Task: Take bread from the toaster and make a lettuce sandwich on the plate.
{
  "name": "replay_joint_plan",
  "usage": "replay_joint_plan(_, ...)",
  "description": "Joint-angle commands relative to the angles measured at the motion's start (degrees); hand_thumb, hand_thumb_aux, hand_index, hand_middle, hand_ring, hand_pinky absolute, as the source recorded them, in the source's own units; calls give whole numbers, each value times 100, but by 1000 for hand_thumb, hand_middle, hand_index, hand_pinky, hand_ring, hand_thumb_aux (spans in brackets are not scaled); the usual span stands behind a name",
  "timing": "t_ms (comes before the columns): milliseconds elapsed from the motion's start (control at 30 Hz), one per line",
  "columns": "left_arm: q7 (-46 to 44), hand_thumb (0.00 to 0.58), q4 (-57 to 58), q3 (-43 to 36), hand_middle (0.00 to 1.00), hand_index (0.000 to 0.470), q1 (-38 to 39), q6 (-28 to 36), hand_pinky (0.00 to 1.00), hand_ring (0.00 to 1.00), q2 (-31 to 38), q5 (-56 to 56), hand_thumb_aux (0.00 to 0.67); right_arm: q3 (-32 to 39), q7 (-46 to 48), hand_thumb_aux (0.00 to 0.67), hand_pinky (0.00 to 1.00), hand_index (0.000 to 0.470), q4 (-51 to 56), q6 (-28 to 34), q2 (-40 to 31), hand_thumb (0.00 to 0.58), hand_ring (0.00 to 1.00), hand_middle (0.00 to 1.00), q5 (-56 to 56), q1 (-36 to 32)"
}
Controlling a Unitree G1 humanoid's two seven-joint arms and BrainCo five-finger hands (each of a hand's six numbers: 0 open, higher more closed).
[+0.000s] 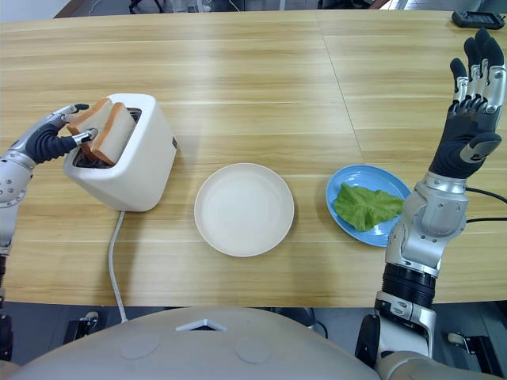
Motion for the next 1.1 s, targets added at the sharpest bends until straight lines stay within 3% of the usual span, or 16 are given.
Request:
replay_joint_plan(33, 452, 580, 251, 173, 1000, 460, -202, -211, 1000, 1000, -150, -199, 670, 8, -3, 0, 0, 0, 55, -40, 15, 0, 0, 0, -26, 0)
replay_joint_plan(567, 1365, 580, 984, 129, 1000, 460, -636, -895, 1000, 1000, -188, -223, 670, 18, -1, 0, 0, 0, 117, -128, 50, 0, 0, 0, -52, 46)
replay_joint_plan(1100, 2016, 580, -354, 414, 1000, 460, -1334, -1106, 1000, 1000, -4, -8, 670, 151, -8, 0, 0, 0, 296, -193, 77, 0, 0, 0, -120, -184)
